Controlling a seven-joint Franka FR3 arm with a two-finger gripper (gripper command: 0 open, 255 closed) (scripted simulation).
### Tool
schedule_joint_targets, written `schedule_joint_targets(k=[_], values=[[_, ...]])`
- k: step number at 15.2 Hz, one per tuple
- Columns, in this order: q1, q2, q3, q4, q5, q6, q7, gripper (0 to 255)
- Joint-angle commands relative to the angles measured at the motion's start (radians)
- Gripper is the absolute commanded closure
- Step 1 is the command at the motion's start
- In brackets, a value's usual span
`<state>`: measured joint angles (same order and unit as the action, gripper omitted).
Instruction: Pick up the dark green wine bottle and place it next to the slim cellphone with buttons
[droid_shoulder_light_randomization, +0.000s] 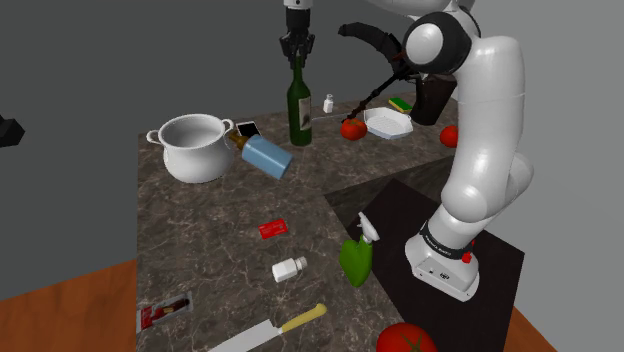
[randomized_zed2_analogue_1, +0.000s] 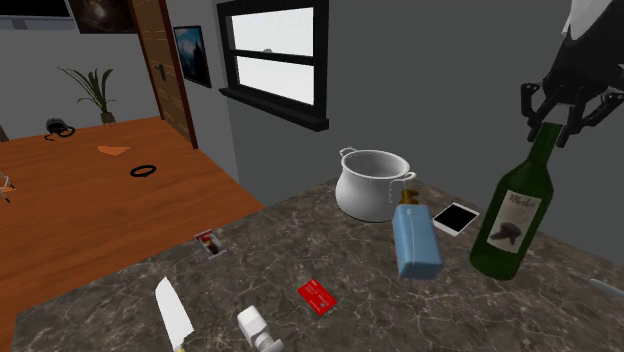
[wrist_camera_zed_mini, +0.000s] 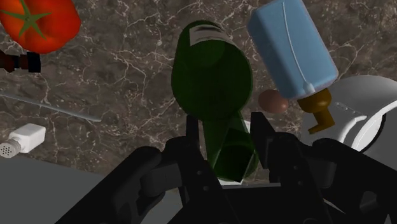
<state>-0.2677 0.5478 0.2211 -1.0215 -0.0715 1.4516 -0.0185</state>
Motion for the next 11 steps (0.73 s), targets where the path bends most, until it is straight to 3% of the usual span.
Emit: schedule_joint_targets(k=[1,11], values=[[-0.006,-0.012,0.0,-0.045,0.002,0.034,-0.003,255],[-0.019,-0.039,0.0,-0.207,0.006,0.168,-0.005,255]])
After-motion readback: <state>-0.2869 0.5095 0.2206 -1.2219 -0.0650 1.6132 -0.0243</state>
